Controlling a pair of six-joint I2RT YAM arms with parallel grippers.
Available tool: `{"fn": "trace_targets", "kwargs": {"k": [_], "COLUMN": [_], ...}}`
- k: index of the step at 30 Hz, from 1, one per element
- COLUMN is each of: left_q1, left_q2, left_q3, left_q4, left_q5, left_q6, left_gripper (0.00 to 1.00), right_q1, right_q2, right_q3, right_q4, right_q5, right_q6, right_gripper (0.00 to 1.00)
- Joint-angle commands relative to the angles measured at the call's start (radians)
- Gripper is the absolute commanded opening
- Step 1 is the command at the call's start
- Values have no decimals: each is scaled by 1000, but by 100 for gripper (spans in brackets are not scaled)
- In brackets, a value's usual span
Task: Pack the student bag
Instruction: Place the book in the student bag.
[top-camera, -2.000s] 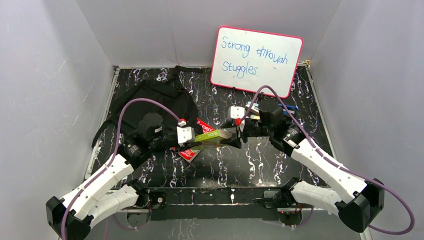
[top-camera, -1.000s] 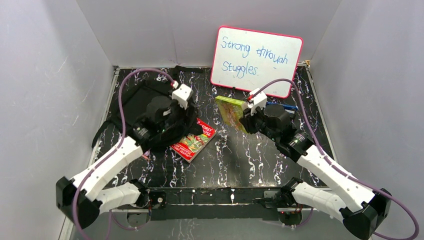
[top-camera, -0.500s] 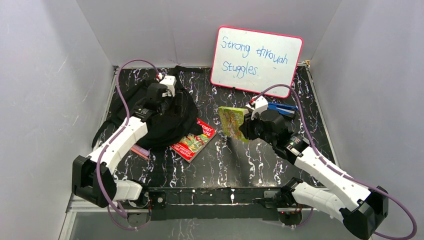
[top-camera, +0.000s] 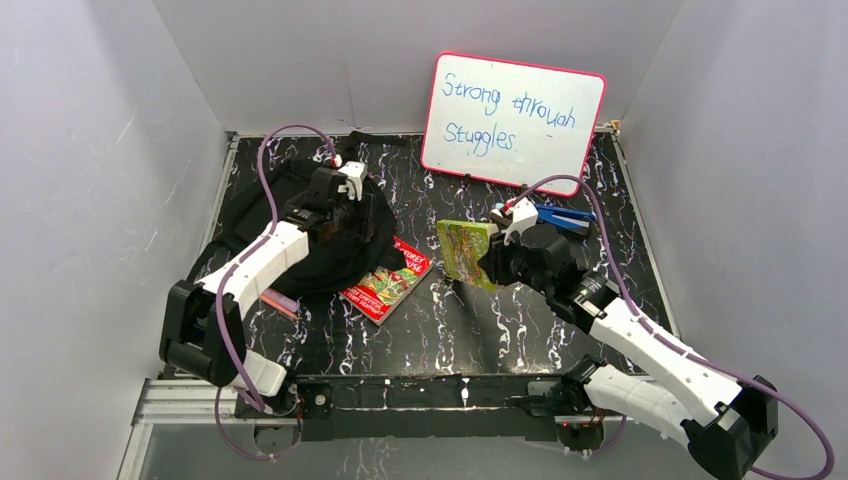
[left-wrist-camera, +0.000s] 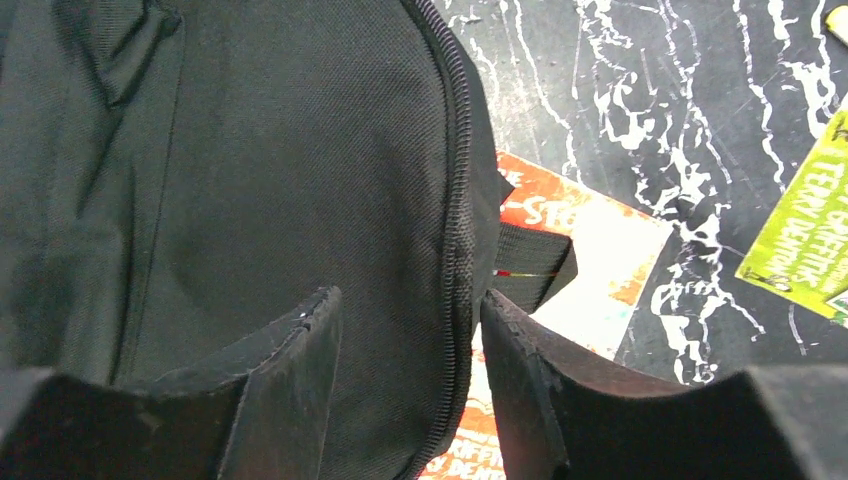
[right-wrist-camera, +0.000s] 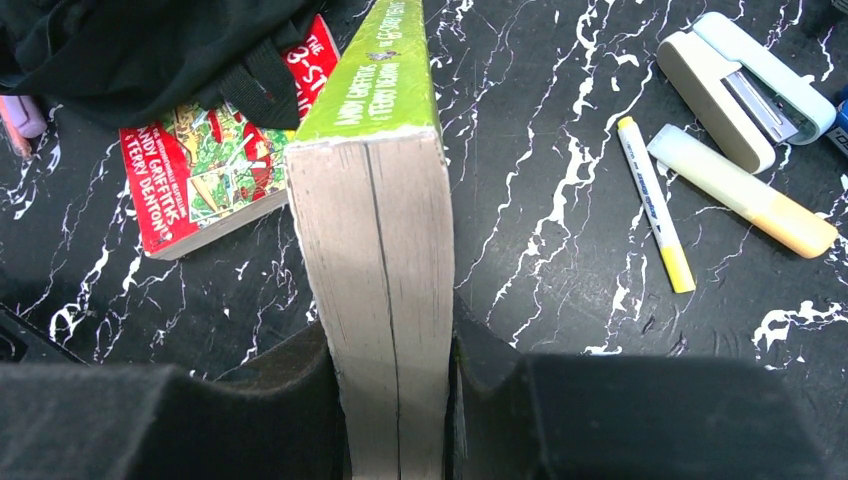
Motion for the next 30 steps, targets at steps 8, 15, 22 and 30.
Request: {"fn": "trace_targets", "kwargs": {"k": [8,15,22,30], "left_q1": [7,16,19,12], "left_q2": [-28,-48,-73,-52], "left_q3": [50,50,126,282], "left_q4": [-14,-15,-50,-147], "left_q5": [-61,-95,-151,6], "left_q6": [-2,-11,-19,-50], "left_gripper": [19,12,0,0], "right_q1": [5,4,4,3], "right_q2": [-3,4,-3,-29], "right_q3": [22,21,15,-2], "right_q4": [151,153,154,205], "right_q5": [-28,-35,42,103], "right_q6": [21,32,131,325], "right_gripper": [0,0,0,0]}}
